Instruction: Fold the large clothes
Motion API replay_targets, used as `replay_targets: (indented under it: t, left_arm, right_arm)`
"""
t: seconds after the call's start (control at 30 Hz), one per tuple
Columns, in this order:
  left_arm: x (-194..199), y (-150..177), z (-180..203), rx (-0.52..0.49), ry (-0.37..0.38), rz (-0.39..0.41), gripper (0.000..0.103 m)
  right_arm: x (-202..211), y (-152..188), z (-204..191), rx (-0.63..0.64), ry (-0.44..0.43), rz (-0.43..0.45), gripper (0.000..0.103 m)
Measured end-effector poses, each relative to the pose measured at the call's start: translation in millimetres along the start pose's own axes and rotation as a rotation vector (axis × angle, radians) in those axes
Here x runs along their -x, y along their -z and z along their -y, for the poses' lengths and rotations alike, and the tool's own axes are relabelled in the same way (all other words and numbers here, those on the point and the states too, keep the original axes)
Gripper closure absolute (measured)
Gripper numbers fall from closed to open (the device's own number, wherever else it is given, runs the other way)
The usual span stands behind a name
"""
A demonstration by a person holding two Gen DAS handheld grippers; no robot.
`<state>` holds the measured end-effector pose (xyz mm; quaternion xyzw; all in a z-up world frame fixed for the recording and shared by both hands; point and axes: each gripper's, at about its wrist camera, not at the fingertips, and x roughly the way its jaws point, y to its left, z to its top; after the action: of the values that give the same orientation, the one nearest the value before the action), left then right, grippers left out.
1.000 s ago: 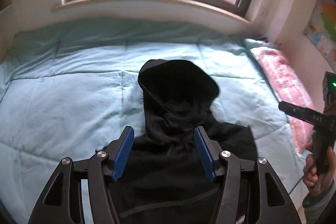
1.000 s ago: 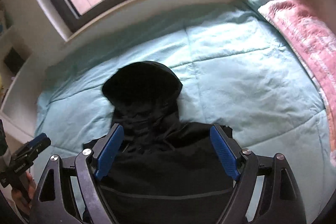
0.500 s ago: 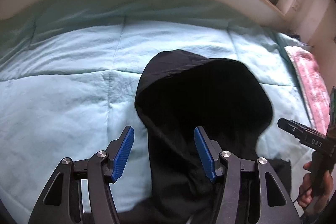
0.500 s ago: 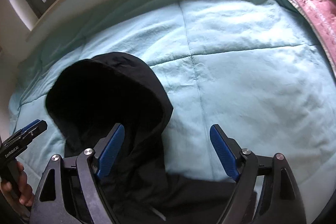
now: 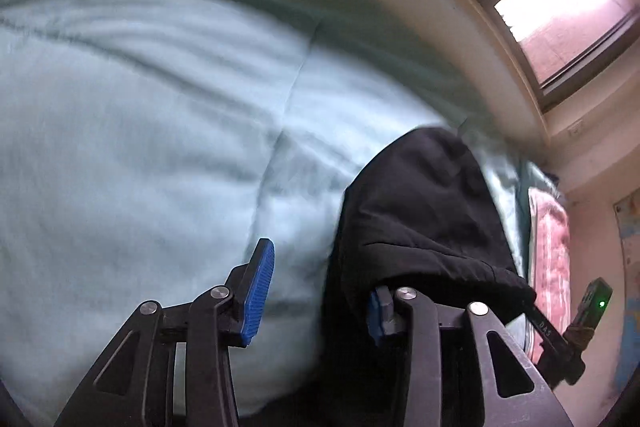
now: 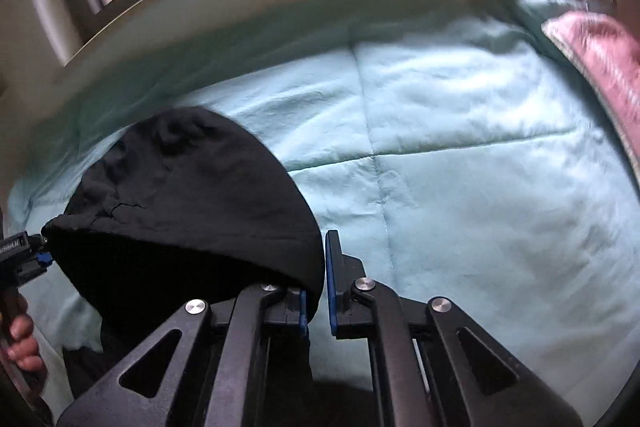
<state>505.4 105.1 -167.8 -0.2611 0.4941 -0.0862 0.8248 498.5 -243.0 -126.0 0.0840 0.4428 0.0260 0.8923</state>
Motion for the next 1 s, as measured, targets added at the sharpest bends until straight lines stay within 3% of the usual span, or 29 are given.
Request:
replay_targets:
  t: [0.07,0.1,0.2,0.33,0.4,0.53,0.57,0.63,0.7,0.77,0.87,0.93,1.0]
  left_arm:
    - [-33,6,-20,0.01,-0.084,-0.097,0.059]
    - [-62,12,-33,0.012,-0.134,-0.182,0.059]
    - [-80,22,-31,-0.075,-0.162,-0.163,0.056]
    - [-60,34,-8,-0.217,-0.214,-0.117,0.055]
    - [-42,44,-2,-0.247,-0.193,-0.11,0.055]
    - [-2,61,10,-0.279,-0.13,-0.072,0.055]
    - [6,59,16,-0.284,-0.113,-0.053,0.055]
    - [21,48,43,-0.318,-0.052,0.009,0.05]
    - [25,35,68,-0.342,-0.032,0.046,0.04]
    - [17,22,89,-0.365,-0.023,0.067,0.038]
    - [-24,18,88,-0.35,-0.079,-0.021,0.038]
    - [-65,18,63,-0.301,-0.141,-0.124,0.038]
    - [-94,27,45,-0.277,-0.168,-0.179,0.038]
  right_arm:
    - [-26,13,-2,0.032,0.016,-0.067,0.095]
    - [-50,20,-1,0.046,0.018,-0.137,0.095]
    - [-114,44,6,0.062,-0.035,-0.335,0.095]
    - [-97,41,22,0.023,-0.108,-0.307,0.088]
    - [-81,43,31,0.004,-0.162,-0.293,0.085]
    - [-30,53,51,0.004,-0.233,-0.226,0.047]
    - [-21,53,52,0.002,-0.243,-0.207,0.044]
    - [-2,43,46,0.005,-0.28,-0.152,0.042]
    - [5,25,30,0.035,-0.269,-0.12,0.042]
    - [-1,7,8,0.077,-0.27,-0.105,0.042]
    - [-29,-3,-20,0.131,-0.222,-0.126,0.042]
    - [-59,3,-28,0.138,-0.203,-0.188,0.042]
    - [-100,19,-25,0.123,-0.213,-0.296,0.042]
